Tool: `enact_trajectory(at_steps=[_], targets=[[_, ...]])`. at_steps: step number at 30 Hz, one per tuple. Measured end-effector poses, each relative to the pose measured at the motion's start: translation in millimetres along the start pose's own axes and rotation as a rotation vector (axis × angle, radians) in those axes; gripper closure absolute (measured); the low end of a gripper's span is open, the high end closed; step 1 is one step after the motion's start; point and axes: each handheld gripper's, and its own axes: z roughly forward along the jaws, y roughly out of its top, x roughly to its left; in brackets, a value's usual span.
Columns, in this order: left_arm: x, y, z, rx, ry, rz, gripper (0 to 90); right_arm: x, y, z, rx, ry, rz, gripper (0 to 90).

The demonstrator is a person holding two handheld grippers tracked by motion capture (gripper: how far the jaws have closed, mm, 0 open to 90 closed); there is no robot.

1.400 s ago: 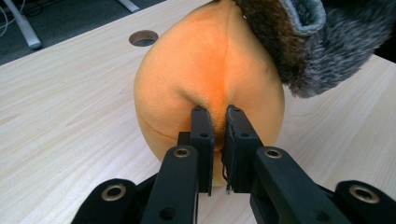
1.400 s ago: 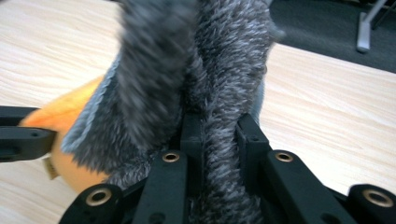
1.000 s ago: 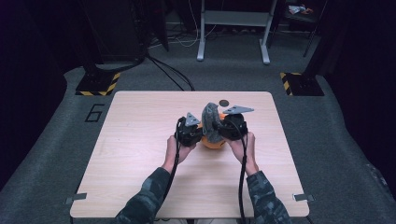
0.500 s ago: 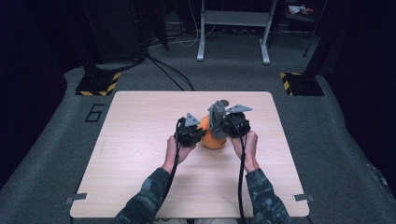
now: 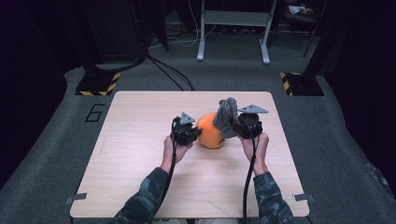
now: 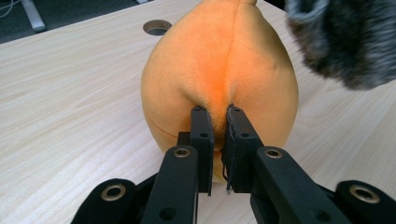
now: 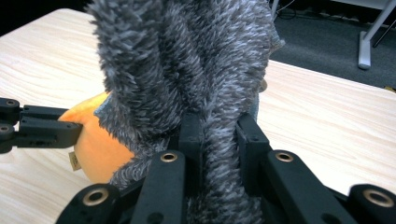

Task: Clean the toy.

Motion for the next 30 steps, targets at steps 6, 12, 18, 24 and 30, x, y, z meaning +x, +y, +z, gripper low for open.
enact_trajectory(at_steps=[6,12,18,24,30], targets=[[5.7,-3.7,-1.1,0.012,0.032,-0.027,82.8,-11.5,-9.7,-9.4,0.017,-0.016,0.019,75.5],[18.7,-14.3,-3.5,0.042,0.07,-0.079,82.0,-24.7,-25.6,-14.1,0.06,-0.048,0.036,75.3],[36.8,-30.9,-3.9,0.069,0.087,-0.168,81.3,-39.9,-46.8,-12.4,0.119,-0.088,0.067,75.0],[48.9,-44.8,-3.4,0.098,0.089,-0.241,81.2,-50.3,-70.4,-1.7,0.183,-0.126,0.099,74.7],[55.2,-51.6,-2.5,0.104,0.085,-0.272,79.9,-61.9,-93.0,17.1,0.257,-0.144,0.143,73.4]])
